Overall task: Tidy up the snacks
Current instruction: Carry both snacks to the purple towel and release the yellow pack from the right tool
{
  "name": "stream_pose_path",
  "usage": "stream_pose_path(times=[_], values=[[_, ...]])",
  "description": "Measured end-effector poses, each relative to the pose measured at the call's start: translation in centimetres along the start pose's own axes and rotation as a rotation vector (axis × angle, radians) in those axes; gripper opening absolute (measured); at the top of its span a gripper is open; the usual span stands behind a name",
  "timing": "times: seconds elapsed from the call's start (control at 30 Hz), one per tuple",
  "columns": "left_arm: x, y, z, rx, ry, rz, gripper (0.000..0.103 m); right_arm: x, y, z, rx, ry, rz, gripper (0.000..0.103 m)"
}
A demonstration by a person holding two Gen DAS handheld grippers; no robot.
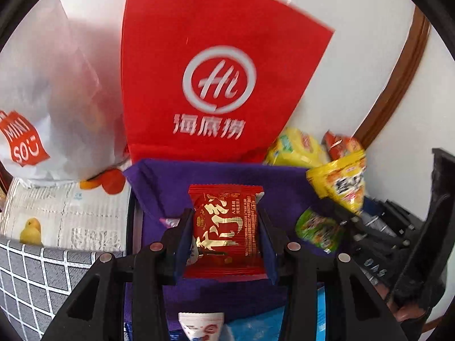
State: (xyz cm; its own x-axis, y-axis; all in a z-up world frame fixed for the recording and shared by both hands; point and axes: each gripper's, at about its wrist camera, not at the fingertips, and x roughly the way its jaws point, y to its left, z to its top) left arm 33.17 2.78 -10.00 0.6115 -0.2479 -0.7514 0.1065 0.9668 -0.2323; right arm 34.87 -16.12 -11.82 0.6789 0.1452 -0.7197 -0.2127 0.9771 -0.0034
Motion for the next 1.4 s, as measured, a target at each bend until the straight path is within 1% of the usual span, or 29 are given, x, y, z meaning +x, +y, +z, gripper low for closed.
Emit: stream_pose_path(times=[0.23, 0.33, 0.53, 0.63, 0.97, 1.13, 1.4], values=[[0.8, 1.2, -0.1, -0.022, 0.014, 0.010, 0.041, 1.7, -0.7, -0.6, -0.016, 0.053, -0.020, 0.049], [1.2, 1.4, -0.2, -0.031, 0.029, 0.006, 0.041, 2.3, -0.7, -0.8, -0.021, 0.080, -0.005, 0.049], [1.7, 1.3, -0.4, -0.030, 0.041, 0.016, 0.041, 2.7, 0.3, -1.1, -0.050, 0.093, 0.012, 0.049], [1.6, 1.1, -0.5, -0.030, 0.038, 0.006, 0.041, 3.2, 0.6, -1.2, -0.045, 0.112, 0.024, 0.049], [1.8, 0.3, -0.7, -0.015, 0.047, 0.005, 0.041, 3.4, 1.0, -1.4, -0.059, 0.127, 0.004, 0.050], [1.8, 0.4, -0.7, -0.019, 0.048, 0.001, 0.041, 3.9, 1.1, -1.6, -0.070, 0.151, -0.008, 0.050], [2.0, 0.5, -0.8, -0.025, 0.056, 0.005, 0.041, 4.5, 1.4, -2.1, -0.089, 0.185, -0.001, 0.051]])
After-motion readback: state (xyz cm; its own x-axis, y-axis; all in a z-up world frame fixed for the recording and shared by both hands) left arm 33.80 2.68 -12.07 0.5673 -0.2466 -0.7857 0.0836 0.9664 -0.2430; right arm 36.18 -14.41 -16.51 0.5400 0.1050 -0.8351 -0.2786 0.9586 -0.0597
